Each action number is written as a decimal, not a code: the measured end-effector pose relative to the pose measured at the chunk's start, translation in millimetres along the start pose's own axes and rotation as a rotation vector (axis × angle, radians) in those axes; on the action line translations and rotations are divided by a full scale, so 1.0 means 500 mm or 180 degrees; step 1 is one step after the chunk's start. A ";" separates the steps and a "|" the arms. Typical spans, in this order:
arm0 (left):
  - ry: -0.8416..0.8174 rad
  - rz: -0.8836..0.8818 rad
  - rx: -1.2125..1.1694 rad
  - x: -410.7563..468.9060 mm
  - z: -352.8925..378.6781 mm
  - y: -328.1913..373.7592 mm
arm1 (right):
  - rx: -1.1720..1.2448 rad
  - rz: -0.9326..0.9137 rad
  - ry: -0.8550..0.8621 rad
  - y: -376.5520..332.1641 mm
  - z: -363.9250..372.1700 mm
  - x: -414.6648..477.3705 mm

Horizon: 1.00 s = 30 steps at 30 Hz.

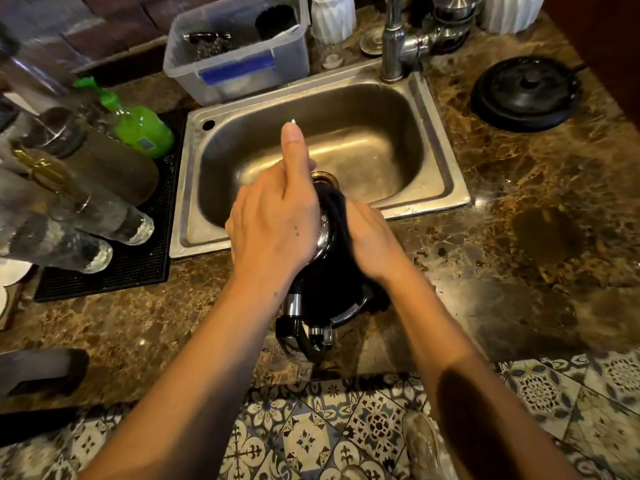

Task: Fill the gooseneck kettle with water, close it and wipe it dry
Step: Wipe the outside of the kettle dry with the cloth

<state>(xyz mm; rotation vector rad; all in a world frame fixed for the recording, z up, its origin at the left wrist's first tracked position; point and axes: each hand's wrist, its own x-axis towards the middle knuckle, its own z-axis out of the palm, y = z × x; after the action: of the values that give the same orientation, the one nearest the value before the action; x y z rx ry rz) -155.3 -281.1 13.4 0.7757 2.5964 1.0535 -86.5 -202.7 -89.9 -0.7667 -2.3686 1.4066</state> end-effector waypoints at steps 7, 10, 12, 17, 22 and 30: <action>-0.0018 0.0044 0.0000 -0.006 0.000 -0.003 | 0.0419 -0.0376 0.1816 0.008 0.192 -0.191; -0.0039 0.0058 0.0083 -0.007 -0.003 -0.004 | 0.0408 -0.0515 0.1977 0.025 0.199 -0.182; -0.0085 0.0078 0.0128 -0.005 -0.004 -0.003 | 0.0449 -0.0592 0.2048 0.028 0.183 -0.162; -0.0104 0.0051 0.0164 -0.005 -0.009 0.000 | 0.0527 0.0174 0.0763 0.020 0.042 -0.045; -0.0079 -0.0005 0.0207 -0.007 -0.009 0.003 | 0.0212 0.0047 0.0112 -0.038 -0.015 0.020; -0.0037 -0.0020 0.0150 -0.006 -0.008 0.000 | 0.0885 0.0065 0.2019 -0.025 0.175 -0.163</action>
<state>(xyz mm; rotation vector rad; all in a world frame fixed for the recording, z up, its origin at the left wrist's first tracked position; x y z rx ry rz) -154.4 -285.2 16.3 0.7816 2.6208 0.9865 -66.4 -317.6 -119.3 -0.9785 -1.6522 1.2257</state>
